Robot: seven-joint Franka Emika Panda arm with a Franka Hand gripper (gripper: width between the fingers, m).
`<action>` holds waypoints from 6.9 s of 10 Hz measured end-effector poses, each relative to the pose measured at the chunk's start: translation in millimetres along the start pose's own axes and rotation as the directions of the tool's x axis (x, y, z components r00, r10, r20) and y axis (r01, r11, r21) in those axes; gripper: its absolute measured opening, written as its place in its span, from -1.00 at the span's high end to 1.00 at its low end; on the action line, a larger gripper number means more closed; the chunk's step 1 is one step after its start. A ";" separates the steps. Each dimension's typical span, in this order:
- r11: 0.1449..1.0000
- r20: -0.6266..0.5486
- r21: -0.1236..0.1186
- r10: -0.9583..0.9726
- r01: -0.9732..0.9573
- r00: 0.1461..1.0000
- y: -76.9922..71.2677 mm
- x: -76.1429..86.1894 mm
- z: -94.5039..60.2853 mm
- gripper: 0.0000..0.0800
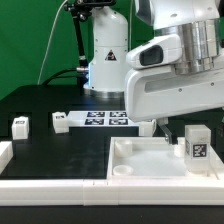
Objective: Assemble one leg
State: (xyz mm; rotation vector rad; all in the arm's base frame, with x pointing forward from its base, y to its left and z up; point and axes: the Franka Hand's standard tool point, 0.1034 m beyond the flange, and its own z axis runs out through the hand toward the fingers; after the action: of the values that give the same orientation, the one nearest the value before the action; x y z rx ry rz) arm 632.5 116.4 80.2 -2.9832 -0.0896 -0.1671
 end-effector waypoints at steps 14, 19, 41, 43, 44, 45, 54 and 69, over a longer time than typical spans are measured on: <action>0.642 -0.056 0.019 0.766 -0.766 0.640 2.1 -2.9 2.0 0.26; 0.304 -0.030 0.044 0.952 -0.952 0.303 0.9 -4.0 2.6 0.13; 0.993 0.012 -0.054 0.108 -0.107 0.994 5.2 7.3 3.6 0.27; 0.931 -0.022 -0.058 0.359 -0.359 0.933 3.6 5.2 4.7 0.27; 0.870 -0.041 -0.046 0.489 -0.491 0.871 5.4 5.0 4.6 0.27; 0.805 -0.054 -0.029 0.591 -0.593 0.805 7.2 3.9 4.3 0.27; 0.204 -0.037 0.021 0.978 -0.979 0.203 7.4 -2.1 5.0 0.26; 0.995 0.045 -0.089 0.046 -0.042 0.998 5.8 1.8 5.1 -0.62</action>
Offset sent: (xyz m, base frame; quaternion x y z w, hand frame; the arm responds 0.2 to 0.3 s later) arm 0.0000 0.0000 0.0000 0.0000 0.0000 0.0000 1.0000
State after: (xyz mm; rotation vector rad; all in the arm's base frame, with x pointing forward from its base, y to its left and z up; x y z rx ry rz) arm 635.2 111.5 74.5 -3.0744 -0.0230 -0.0979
